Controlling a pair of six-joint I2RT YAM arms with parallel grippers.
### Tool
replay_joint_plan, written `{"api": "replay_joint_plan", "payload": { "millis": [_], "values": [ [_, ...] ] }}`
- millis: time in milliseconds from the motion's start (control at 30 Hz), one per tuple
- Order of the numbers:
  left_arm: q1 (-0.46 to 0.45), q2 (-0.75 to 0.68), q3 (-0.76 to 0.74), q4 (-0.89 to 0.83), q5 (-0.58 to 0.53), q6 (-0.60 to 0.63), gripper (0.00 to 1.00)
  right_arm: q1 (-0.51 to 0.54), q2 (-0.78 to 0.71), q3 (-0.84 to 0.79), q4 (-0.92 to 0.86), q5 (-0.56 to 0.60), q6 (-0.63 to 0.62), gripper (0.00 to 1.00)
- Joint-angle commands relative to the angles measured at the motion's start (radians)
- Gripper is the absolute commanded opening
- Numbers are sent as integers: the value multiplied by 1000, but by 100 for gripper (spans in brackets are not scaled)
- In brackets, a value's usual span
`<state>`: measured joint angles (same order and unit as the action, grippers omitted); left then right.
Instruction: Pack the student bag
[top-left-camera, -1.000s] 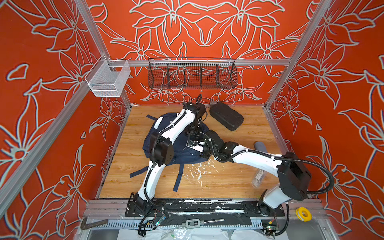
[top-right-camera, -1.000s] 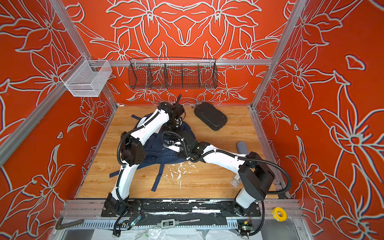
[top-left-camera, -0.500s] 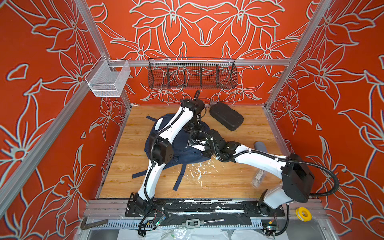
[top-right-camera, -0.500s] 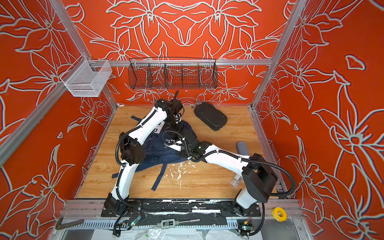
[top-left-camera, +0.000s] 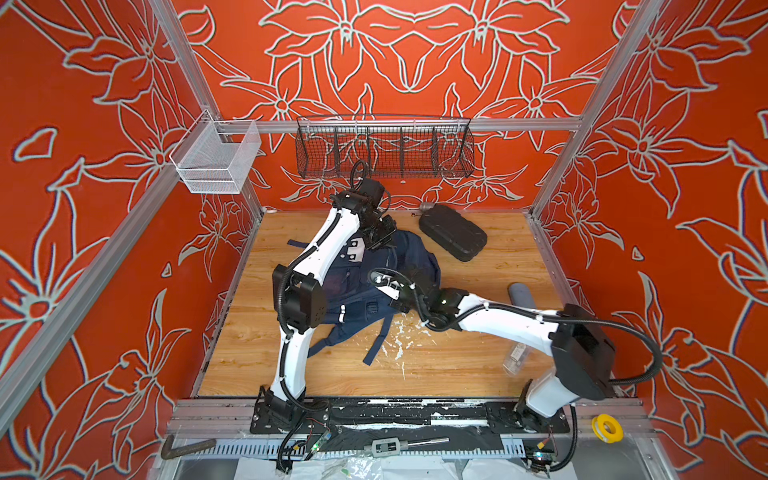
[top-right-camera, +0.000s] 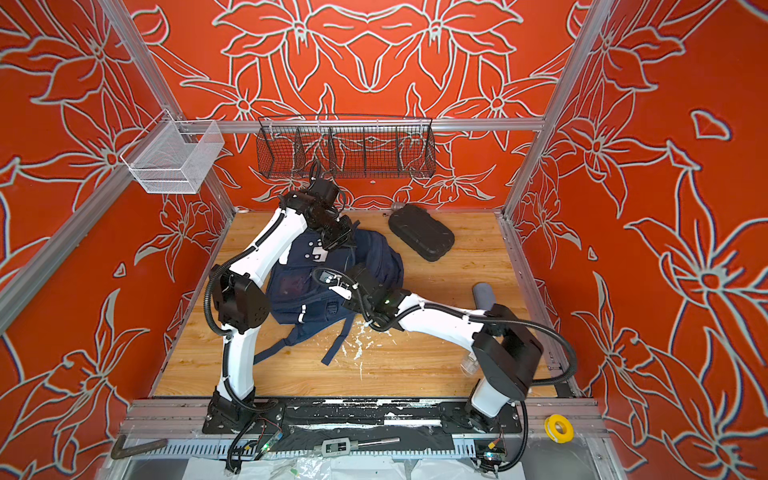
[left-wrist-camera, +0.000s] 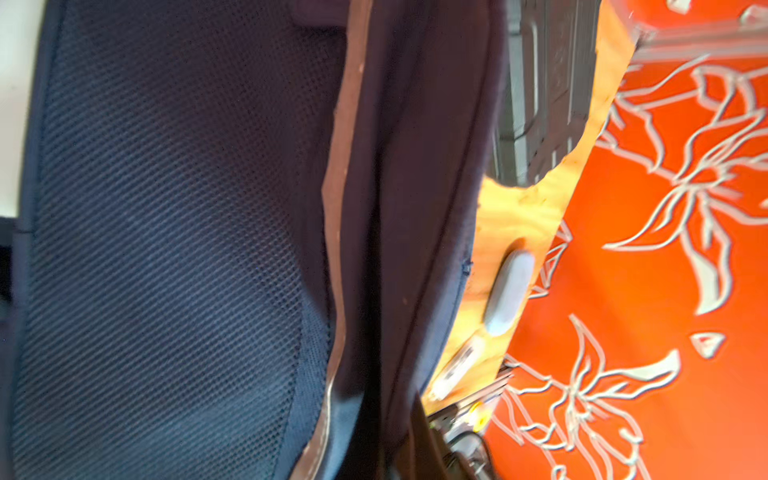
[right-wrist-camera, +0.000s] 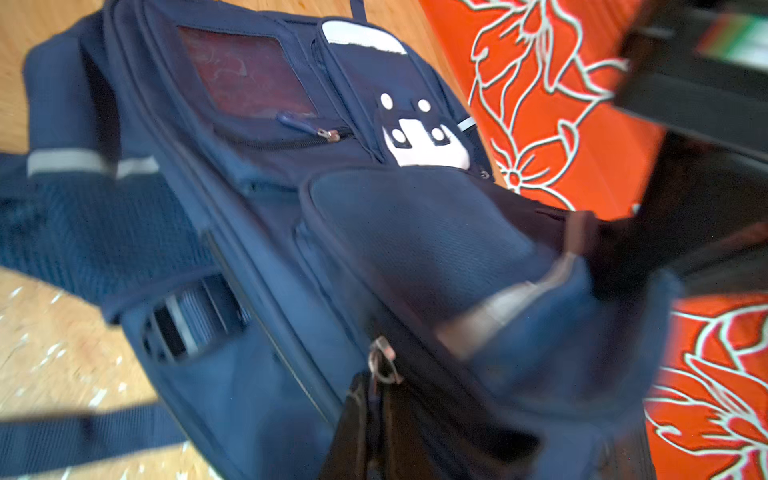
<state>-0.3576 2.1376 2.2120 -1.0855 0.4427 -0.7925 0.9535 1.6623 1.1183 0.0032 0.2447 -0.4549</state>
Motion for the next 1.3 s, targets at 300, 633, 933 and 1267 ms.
{"api": "replay_joint_plan", "payload": {
  "millis": [300, 633, 933, 1267],
  "values": [
    [27, -78, 10, 133, 104, 98, 0, 59, 29, 85, -12, -29, 110, 26],
    [78, -208, -363, 213, 110, 294, 0, -160, -230, 49, -285, -285, 470, 58],
    [78, -224, -437, 275, 200, 367, 0, -604, -298, 15, -667, -36, 735, 77],
    [78, -220, -318, 208, 179, 453, 0, -992, -94, -26, -711, -189, 766, 83]
  ]
}}
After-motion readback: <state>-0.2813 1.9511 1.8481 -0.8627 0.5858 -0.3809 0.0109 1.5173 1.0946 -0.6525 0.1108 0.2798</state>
